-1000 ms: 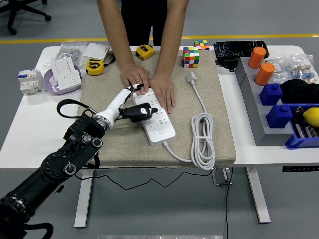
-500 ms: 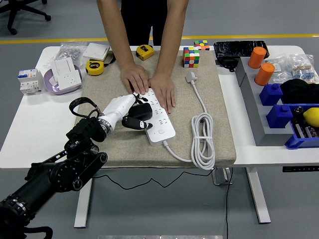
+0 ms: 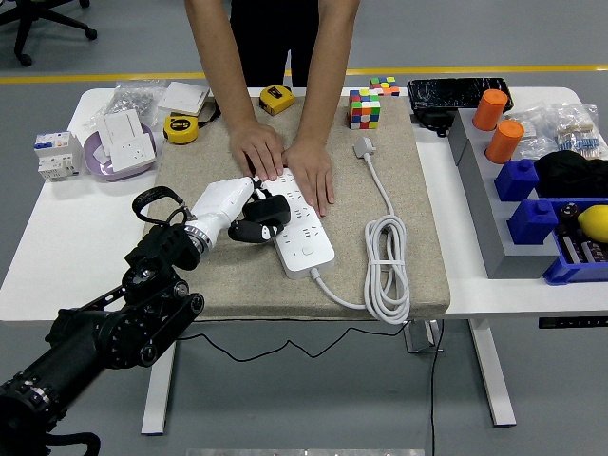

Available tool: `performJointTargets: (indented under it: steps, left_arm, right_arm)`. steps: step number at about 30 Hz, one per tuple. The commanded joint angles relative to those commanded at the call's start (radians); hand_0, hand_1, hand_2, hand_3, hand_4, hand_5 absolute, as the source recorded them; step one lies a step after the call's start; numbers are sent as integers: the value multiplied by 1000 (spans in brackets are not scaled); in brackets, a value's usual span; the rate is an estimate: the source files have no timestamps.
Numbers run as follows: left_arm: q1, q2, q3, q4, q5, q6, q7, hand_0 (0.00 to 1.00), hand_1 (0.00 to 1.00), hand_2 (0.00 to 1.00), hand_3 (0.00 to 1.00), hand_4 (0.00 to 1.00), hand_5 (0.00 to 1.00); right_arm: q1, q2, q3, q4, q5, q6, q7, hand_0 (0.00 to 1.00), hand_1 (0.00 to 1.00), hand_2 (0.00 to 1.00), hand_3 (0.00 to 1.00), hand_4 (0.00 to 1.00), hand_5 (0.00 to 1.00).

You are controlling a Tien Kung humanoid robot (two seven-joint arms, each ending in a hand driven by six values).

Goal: Pick up the plug,place it near the board,insert it into the board,press the button

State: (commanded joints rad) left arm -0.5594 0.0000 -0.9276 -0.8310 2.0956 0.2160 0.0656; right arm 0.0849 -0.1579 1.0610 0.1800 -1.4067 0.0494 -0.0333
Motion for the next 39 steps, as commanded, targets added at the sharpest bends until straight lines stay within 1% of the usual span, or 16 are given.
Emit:
performJointTargets:
  steps: [4, 5, 10, 11, 16, 17, 22, 23, 24, 27, 33, 36, 39]
  left_arm:
    - [3, 0, 5, -3, -18, 14, -6, 311, 364, 509, 543, 572, 115]
    - [3, 0, 5, -3, -22, 14, -6, 304, 365, 488, 528, 537, 84]
    - [4, 0, 4, -6, -29, 8, -9, 304, 365, 488, 528, 537, 84]
    - [4, 0, 5, -7, -34, 6, -12, 306, 367, 470, 497, 531, 77]
    - [19, 0, 12, -17, -117, 13, -32, 306, 367, 470, 497, 531, 77]
    - [23, 0, 12, -20, -133, 14, -35, 298, 394, 452, 453, 538, 70]
    - [42, 0, -3, -37, -212, 9, -46, 298, 394, 452, 453, 538, 70]
    - [46, 0, -8, -41, -234, 6, -48, 297, 406, 445, 433, 542, 79]
    - [49, 0, -13, -44, -248, 4, -49, 297, 406, 445, 433, 542, 79]
    - [56, 0, -29, -50, -270, 3, -52, 297, 406, 445, 433, 542, 79]
    - [61, 0, -42, -50, -281, 7, -57, 297, 413, 444, 426, 544, 85]
    - [67, 0, -53, -54, -308, 12, -64, 296, 411, 443, 426, 547, 87]
    - [80, 0, -73, -68, -360, 6, -69, 296, 411, 443, 426, 547, 87]
  right_arm:
    - [0, 0, 2, 0, 0, 0, 0, 882, 748, 711, 679, 984, 571]
    - [0, 0, 2, 0, -1, -1, 0, 883, 748, 711, 681, 983, 570]
    - [1, 0, 4, 0, -2, -1, -1, 883, 748, 711, 681, 983, 570]
    - [1, 0, 4, 0, -1, -1, -1, 883, 748, 711, 678, 982, 569]
    - [1, 1, 6, 0, 1, -2, 0, 883, 748, 711, 678, 982, 569]
    - [1, 1, 5, 0, 3, -2, 0, 883, 748, 711, 679, 982, 569]
    - [0, 2, 5, 0, 3, -2, 0, 883, 748, 711, 679, 982, 569]
    - [0, 3, 5, 0, 4, -3, 1, 883, 748, 711, 679, 982, 568]
    - [0, 3, 5, 0, 4, -3, 1, 883, 748, 711, 679, 982, 568]
    - [-1, 3, 6, 0, 4, -3, 1, 883, 748, 711, 679, 982, 568]
    - [-2, 2, 9, 0, 0, -2, 1, 883, 748, 711, 679, 983, 568]
    - [-2, 3, 8, 0, 2, -2, 1, 883, 748, 711, 680, 983, 569]
    - [-3, 3, 7, 0, 2, -2, 1, 883, 748, 711, 680, 983, 569]
